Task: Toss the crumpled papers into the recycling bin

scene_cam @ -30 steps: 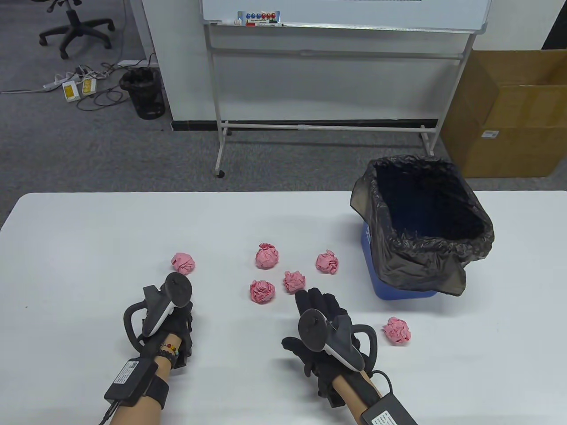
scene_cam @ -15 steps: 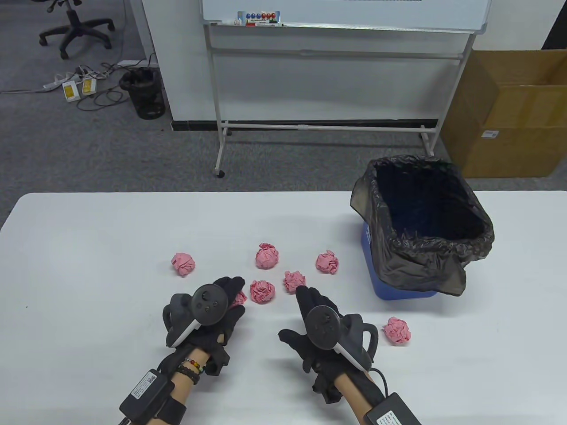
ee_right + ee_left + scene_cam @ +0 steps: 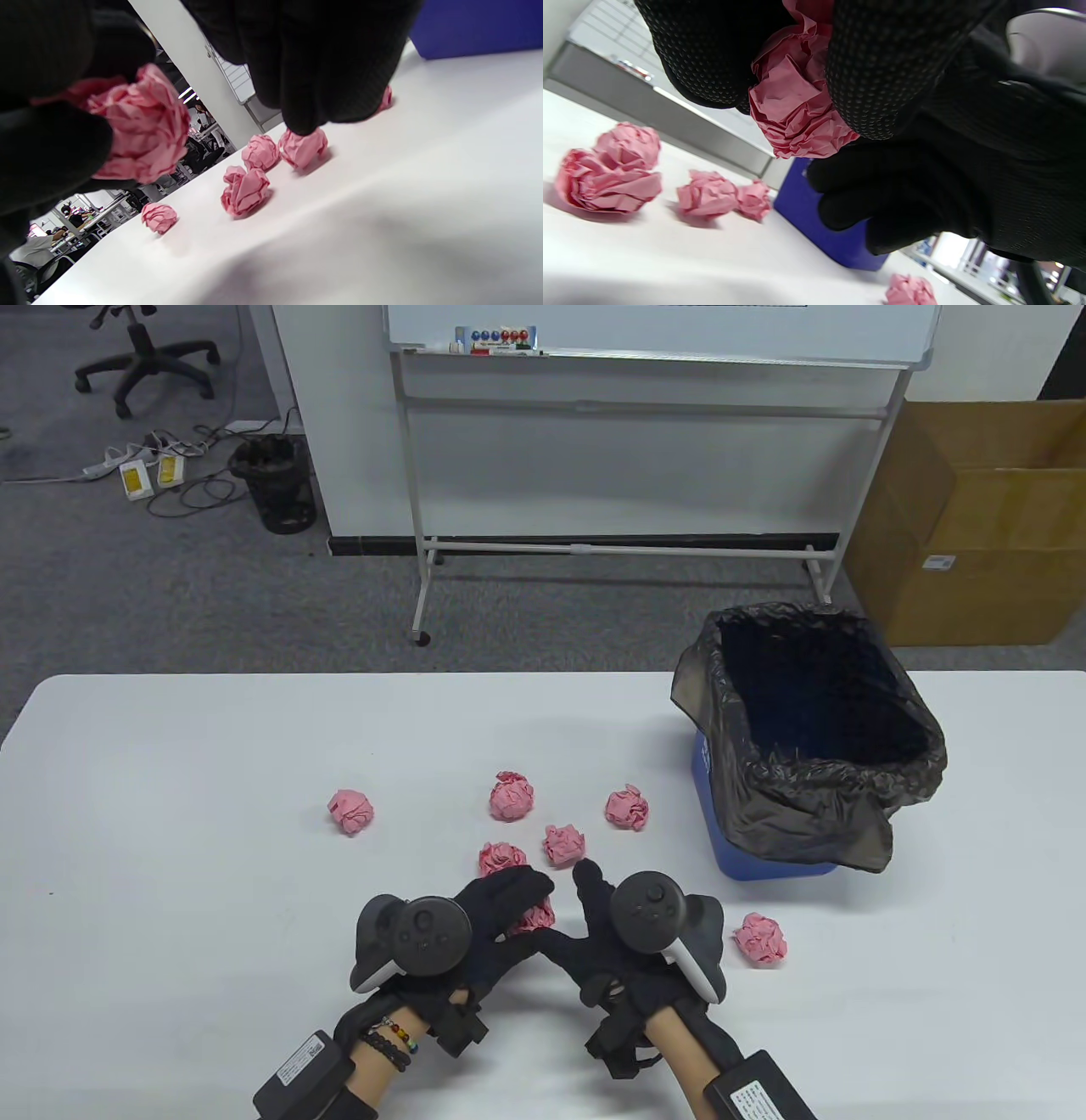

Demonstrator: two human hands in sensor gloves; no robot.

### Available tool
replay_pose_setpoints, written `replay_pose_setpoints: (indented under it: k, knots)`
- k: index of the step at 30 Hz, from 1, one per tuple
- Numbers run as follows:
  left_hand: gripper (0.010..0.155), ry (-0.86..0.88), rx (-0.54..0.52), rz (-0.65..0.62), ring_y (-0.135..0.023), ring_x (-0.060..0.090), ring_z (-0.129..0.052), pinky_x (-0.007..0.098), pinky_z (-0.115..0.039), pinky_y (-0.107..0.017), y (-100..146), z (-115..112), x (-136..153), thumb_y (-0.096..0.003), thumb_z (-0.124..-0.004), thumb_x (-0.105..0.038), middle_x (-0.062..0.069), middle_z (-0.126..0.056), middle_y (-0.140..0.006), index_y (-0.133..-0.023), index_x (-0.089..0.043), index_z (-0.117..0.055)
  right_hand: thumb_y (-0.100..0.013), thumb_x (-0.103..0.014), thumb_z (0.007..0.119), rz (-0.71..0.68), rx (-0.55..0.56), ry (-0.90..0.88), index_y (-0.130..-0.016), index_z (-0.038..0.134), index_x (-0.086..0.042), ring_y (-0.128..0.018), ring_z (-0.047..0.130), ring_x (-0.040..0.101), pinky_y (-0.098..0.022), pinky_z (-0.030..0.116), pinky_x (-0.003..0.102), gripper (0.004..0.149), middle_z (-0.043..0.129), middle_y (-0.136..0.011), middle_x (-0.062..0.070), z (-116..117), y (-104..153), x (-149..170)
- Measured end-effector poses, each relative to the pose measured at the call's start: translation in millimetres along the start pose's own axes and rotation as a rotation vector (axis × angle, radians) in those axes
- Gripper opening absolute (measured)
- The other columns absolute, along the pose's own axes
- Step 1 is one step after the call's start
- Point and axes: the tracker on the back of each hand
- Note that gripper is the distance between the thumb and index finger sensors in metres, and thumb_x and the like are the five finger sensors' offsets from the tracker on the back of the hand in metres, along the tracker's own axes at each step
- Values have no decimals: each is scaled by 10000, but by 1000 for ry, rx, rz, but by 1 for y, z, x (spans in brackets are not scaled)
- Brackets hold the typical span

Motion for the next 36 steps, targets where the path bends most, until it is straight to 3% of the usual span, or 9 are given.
replay_pose_setpoints:
  k: [13,17,22,30,34,36]
  knots:
    - [704,-50,16,-142,-931,333,-896,425,-873,-634,2,-12,-15,-382,-993,-323,98,-764,-1074,-1011,-233,-691,-296,-594,870,74,-172,-198,-925,766,-110,-533,1119,227,-352,928,317,800,1012,-746,78,12,-8,10]
    - [745,-64,18,-127,-973,352,-839,469,-823,-667,2,-8,-12,-382,-977,-385,108,-706,-1111,-1035,-226,-656,-302,-546,899,104,-162,-236,-890,811,-122,-483,1125,223,-324,931,306,730,1031,-706,77,10,-9,13]
    - [774,-94,17,-45,-1031,386,-727,543,-720,-711,3,5,5,-399,-945,-415,118,-620,-1157,-1065,-218,-603,-306,-534,902,129,-142,-235,-886,818,-127,-477,1127,221,-318,935,298,714,1034,-701,76,6,-10,19]
    - [840,-165,39,199,-1089,471,-514,650,-534,-741,17,22,59,-421,-891,-482,164,-446,-1209,-1107,-197,-498,-302,-523,914,156,-129,-264,-887,818,-125,-483,1134,229,-319,945,290,714,1035,-707,82,-2,-17,25]
    - [855,-168,75,298,-1092,487,-478,663,-509,-739,23,23,79,-429,-876,-490,178,-406,-1214,-1116,-187,-467,-298,-510,927,147,-34,-271,-889,817,-127,-502,1133,239,-330,948,299,713,1030,-721,84,-29,-24,18]
    - [856,-165,83,327,-1090,488,-478,662,-509,-739,24,22,87,-430,-874,-492,182,-401,-1214,-1116,-184,-465,-294,-506,930,131,55,-218,-891,811,-137,-513,1131,237,-340,948,298,712,1025,-730,79,-56,-31,8]
Point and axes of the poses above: the tracker on the back of each hand, its own x axis roughly to the little-finger side, its own y axis roughly from the fingertips to the wrist, z = x × y
